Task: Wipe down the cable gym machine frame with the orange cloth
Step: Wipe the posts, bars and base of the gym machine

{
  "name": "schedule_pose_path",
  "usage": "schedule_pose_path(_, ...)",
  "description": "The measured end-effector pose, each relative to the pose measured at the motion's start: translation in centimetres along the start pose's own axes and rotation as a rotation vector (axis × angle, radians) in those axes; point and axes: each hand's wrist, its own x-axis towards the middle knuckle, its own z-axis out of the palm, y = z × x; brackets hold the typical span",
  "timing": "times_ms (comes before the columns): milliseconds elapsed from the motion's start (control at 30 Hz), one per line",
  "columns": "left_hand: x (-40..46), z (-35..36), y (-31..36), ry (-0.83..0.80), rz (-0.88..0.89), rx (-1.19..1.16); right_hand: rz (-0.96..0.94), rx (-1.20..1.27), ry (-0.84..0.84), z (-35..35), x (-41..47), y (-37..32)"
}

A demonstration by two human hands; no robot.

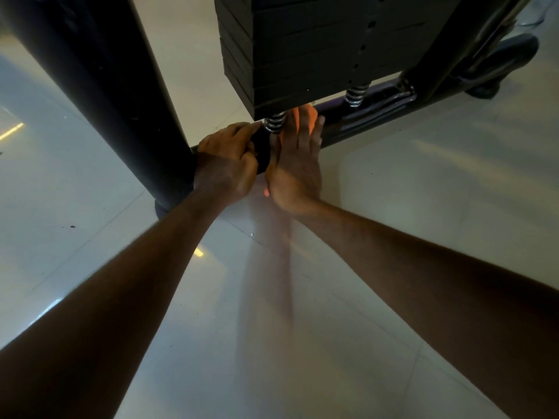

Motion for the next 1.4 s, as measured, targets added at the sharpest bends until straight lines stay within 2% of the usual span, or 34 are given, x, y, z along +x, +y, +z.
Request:
schedule_pose_path(67, 0.0, -0.1, -0.1, 0.001, 0.005, 0.015, -0.071, -0.184, 0.025, -0.3, 0.2, 1.6)
schedule_pose_path(133, -0.1, -0.1, -0.2, -0.005, 0.014, 0.021, -0.088, -0.254, 0.047, -0.8, 0.9, 3.0)
schedule_pose_path(267, 0.1, -0.2, -0.5, -0.031, 0.034, 0.051, 0.048, -0.150, 0.107, -1.7, 3.2, 3.4)
schedule_pose_path(333, 0.0, -0.2, -0.4, -0.027, 0.052, 0.066, 0.054, -0.112, 0.101, -1.2, 2.6, 1.9)
schedule_pose_path(433, -0.2, -0.2, -0.1, -0.015, 0.069, 0.085, -0.052, -0.102, 0.003, -0.5, 0.7, 0.6)
schedule_pose_path(533, -0.4, 0.1, -0.1, -0.005, 0.060, 0.130, -0.233, -0.257, -0.063, -2.2, 1.4, 3.6)
schedule_pose_path(600, -0.4, 0.5, 0.0, -0.002, 0.052, 0.153, -0.266, -0.325, -0.077, -3.9, 2.7, 6.2)
schedule_pose_path(700, -0.5, 1.0, 0.2, 0.011, 0.035, 0.196, -0.138, -0.298, -0.036, -4.7, 3.4, 7.5)
schedule_pose_path(767, -0.6, 1.1, 0.3, 0.050, 0.048, 0.216, -0.127, -0.232, -0.026, -3.7, 2.4, 6.3)
schedule_pose_path(933, -1.0, 1.5, 0.4, 0.112, 0.058, 0.297, -0.362, -0.275, -0.136, -3.7, 1.2, 7.5)
schedule_pose_path(1000, -1.1, 1.6, 0.7, 0.099, 0.054, 0.324, -0.285, -0.285, -0.101, -4.8, 2.6, 8.7)
schedule_pose_path(1100, -1.8, 2.2, 1.5, 0.083, 0.021, 0.410, -0.136, -0.150, -0.072, -4.6, 3.1, 8.7)
schedule_pose_path(1233, -4.0, 4.1, 4.1, 0.073, -0.053, 0.457, -0.190, -0.126, -0.098, -4.6, 2.4, 8.7)
schedule_pose_path(1333, -6.1, 5.3, 6.2, 0.055, 0.048, 0.384, -0.280, -0.181, -0.119, -7.0, 2.9, 10.5)
schedule_pose_path(1400, -6.4, 5.6, 7.5, 0.001, 0.136, 0.327, -0.265, -0.158, -0.086, -8.6, 3.2, 12.4)
